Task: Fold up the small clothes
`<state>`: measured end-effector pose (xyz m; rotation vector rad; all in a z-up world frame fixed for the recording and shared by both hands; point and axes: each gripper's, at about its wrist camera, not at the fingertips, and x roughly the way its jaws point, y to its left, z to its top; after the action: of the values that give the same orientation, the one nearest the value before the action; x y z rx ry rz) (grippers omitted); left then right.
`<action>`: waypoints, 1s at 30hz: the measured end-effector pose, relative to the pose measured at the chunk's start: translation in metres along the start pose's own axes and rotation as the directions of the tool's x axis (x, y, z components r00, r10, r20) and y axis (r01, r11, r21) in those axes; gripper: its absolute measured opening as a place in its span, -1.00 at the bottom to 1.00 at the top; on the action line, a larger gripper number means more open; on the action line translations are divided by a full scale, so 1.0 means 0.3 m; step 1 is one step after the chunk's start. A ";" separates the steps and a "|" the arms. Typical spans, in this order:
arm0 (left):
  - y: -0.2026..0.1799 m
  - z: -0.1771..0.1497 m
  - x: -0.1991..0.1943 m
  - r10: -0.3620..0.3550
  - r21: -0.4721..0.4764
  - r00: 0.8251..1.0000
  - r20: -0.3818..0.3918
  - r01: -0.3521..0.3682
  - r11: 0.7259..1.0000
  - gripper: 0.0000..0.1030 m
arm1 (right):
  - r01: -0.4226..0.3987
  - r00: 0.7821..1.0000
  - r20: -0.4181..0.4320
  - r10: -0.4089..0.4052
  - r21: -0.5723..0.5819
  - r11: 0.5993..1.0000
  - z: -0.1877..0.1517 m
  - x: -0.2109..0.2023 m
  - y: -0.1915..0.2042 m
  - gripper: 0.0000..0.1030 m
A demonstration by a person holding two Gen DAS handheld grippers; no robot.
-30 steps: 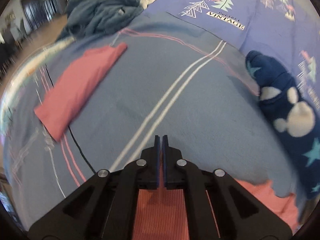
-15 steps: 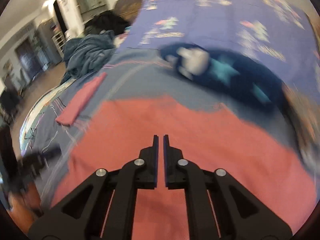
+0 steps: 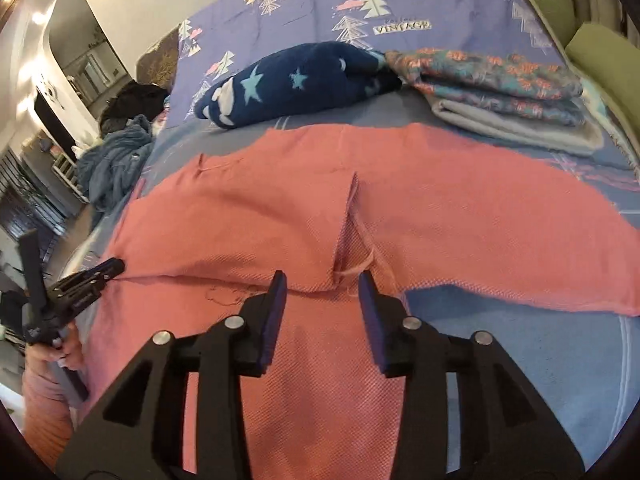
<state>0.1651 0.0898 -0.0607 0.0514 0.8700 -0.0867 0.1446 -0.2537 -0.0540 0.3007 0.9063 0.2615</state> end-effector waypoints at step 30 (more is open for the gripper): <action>-0.573 0.092 0.071 -0.145 0.226 0.989 -0.019 0.146 0.963 0.08 | 0.069 0.953 0.210 -0.217 0.548 0.833 -0.253 -0.355 -0.733 0.29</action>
<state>0.1830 -0.0845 -0.0610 0.2016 0.8624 -0.3241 0.0418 -0.4835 -0.1002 0.7676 0.7163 -0.1840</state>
